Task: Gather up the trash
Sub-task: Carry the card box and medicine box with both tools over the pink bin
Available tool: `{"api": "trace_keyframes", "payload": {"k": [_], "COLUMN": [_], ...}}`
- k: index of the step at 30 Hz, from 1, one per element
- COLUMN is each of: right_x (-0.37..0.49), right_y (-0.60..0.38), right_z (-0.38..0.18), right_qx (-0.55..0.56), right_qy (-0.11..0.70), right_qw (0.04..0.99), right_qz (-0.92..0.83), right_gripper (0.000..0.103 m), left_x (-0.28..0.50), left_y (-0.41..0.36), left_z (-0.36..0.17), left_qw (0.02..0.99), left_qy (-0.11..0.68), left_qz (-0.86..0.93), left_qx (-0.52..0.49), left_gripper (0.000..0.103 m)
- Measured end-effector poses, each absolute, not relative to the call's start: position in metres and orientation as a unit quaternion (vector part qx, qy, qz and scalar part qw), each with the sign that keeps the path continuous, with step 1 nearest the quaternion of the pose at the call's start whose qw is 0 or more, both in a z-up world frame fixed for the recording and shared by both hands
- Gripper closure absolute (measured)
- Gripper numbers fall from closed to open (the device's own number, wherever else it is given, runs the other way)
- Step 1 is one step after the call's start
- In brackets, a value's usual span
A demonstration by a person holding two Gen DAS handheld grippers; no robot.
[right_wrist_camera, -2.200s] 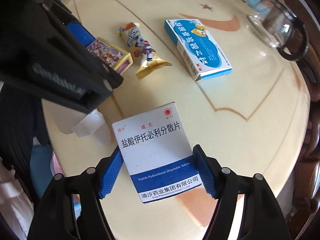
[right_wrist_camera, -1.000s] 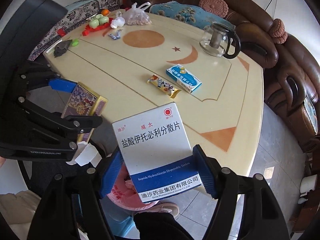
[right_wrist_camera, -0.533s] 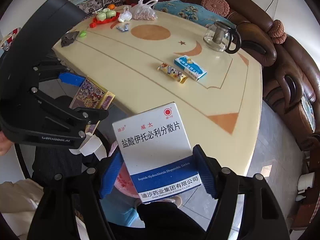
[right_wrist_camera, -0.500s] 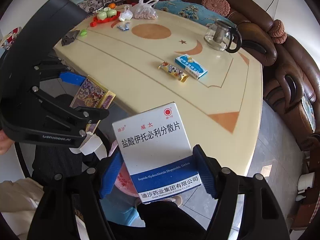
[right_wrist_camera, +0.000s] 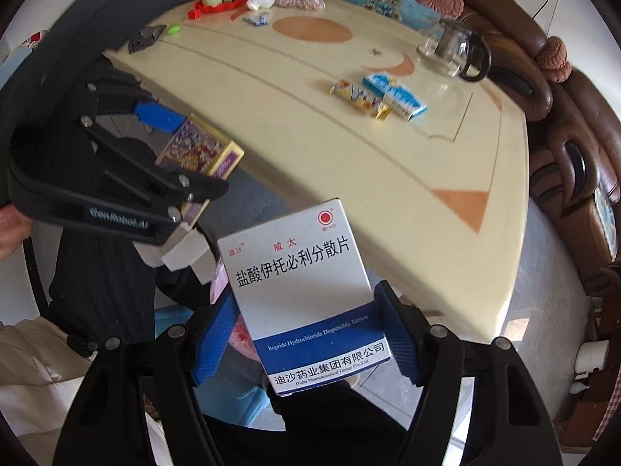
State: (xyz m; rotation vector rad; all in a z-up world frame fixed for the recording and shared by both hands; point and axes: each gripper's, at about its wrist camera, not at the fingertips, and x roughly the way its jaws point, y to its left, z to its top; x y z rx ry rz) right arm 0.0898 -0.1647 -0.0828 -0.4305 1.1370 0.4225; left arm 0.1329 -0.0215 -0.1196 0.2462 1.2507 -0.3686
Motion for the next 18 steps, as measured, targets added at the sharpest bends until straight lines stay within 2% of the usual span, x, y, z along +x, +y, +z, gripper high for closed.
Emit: {"api": "trace_keyframes", "payload": {"k": [8, 18], "right_x": [0.091, 0.095], "right_y": [-0.167, -0.172], "right_z": [-0.122, -0.188], "right_qx": [-0.185, -0.150], "right_qy": [0.552, 0.584], "right_qw": [0.786, 0.769], "right_qz": [0.208, 0.211], "right_gripper": [0.034, 0.034], "left_x": [0.131, 0.131], "left_y": [-0.030, -0.040], "left_z": [-0.151, -0.224], "left_qw": [0.782, 0.755], "left_qy": [0.579, 0.604], "left_qz": [-0.194, -0.220], "left_qx": [0.126, 0.129], "left_gripper": [0.037, 0.037]}}
